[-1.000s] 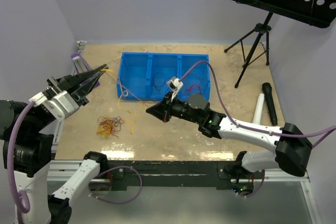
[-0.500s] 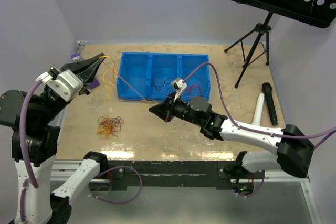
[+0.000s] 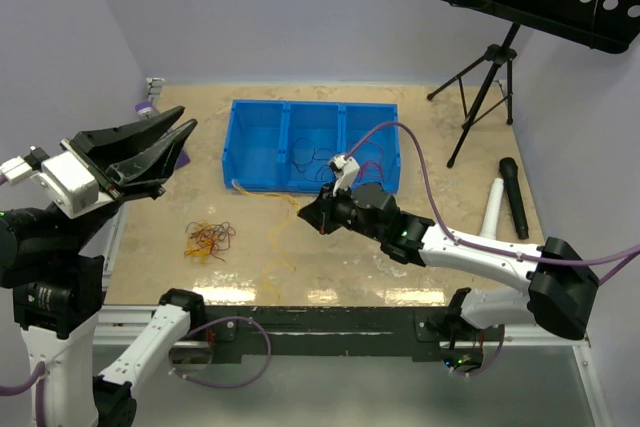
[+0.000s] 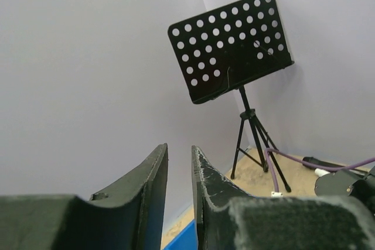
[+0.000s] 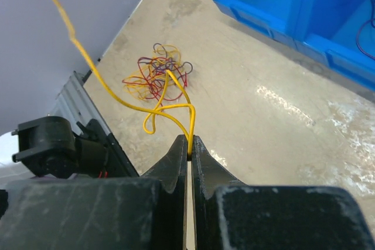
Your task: Untangle the cables
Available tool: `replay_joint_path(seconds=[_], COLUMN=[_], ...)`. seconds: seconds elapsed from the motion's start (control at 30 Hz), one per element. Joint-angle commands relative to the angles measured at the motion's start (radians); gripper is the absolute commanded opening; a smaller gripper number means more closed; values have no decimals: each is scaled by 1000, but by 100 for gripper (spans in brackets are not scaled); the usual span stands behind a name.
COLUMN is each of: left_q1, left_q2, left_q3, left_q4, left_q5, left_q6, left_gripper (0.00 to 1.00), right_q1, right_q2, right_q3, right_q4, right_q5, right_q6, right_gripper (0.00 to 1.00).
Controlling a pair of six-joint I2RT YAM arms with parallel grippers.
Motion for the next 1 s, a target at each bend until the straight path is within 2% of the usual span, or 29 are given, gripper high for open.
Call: replay_joint_path(seconds=[0.0, 0.2, 0.3, 0.57, 0.67, 0.73, 0.83, 0.9, 0.93, 0.97], left_q1=[4, 4, 4, 4, 4, 4, 4, 4, 4, 4], left_q2=[-6, -30, -47, -99, -111, -127, -139, -139, -136, -131], left_q3=[-5, -49, -89, -310, -362, -375, -361, -341, -330, -320], left_q4=[72, 52, 26, -83, -111, -109, -89, -62, -45, -39], left_q5=[-12, -15, 23, 192, 204, 186, 126, 28, -19, -67], left_q6=[-84, -23, 9, 172, 204, 215, 193, 137, 114, 103], left_gripper=[25, 16, 16, 32, 36, 45, 67, 87, 92, 94], right_q1=[-2, 0, -3, -2, -2, 0, -2, -2, -3, -3], right_q2=[-21, -33, -55, -78, -79, -73, -40, 0, 22, 55], right_q3=[5, 33, 73, 232, 290, 350, 460, 552, 597, 648], right_q4=[-34, -64, -86, -127, -138, -158, -195, -227, -242, -253], right_q5=[41, 61, 82, 30, 19, 30, 49, 67, 81, 93], right_q6=[0, -25, -68, -168, -191, -211, -253, -281, -295, -307], right_gripper=[0, 0, 0, 0, 0, 0, 0, 0, 0, 0])
